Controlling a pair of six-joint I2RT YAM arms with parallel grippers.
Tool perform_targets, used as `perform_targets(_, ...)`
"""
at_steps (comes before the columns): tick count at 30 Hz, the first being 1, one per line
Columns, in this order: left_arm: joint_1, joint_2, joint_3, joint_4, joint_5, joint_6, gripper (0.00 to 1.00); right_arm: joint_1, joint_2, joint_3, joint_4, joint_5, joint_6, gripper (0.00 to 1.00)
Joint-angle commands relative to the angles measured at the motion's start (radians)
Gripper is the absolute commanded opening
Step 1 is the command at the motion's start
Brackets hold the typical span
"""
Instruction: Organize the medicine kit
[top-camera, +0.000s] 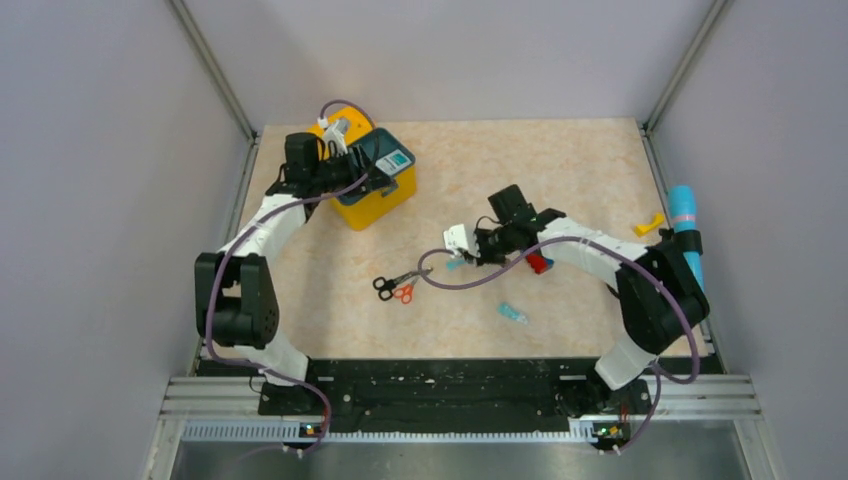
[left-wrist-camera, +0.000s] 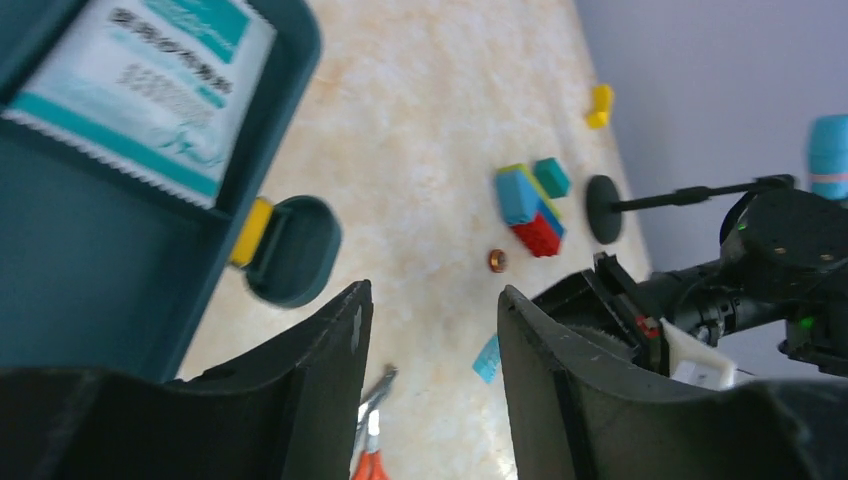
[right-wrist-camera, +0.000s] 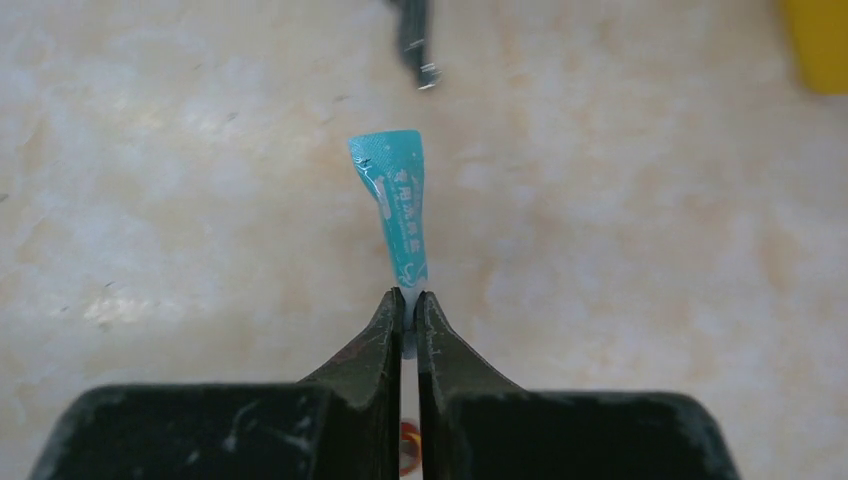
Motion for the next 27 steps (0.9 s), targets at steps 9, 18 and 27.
perform_targets(9,-0.056,0.247,0.170,0.361,0.447,-0.363,0.57,0.009,-0.131,0.001,0.731,0.100,0.292,0.00)
perform_targets(18,-0.069,0.324,0.237,0.283,0.473,-0.377,0.47,0.051,-0.039,0.071,0.793,0.162,0.252,0.00)
perform_targets(27,-0.071,0.330,0.254,0.201,0.453,-0.324,0.36,0.061,0.027,0.122,0.881,0.223,0.288,0.00)
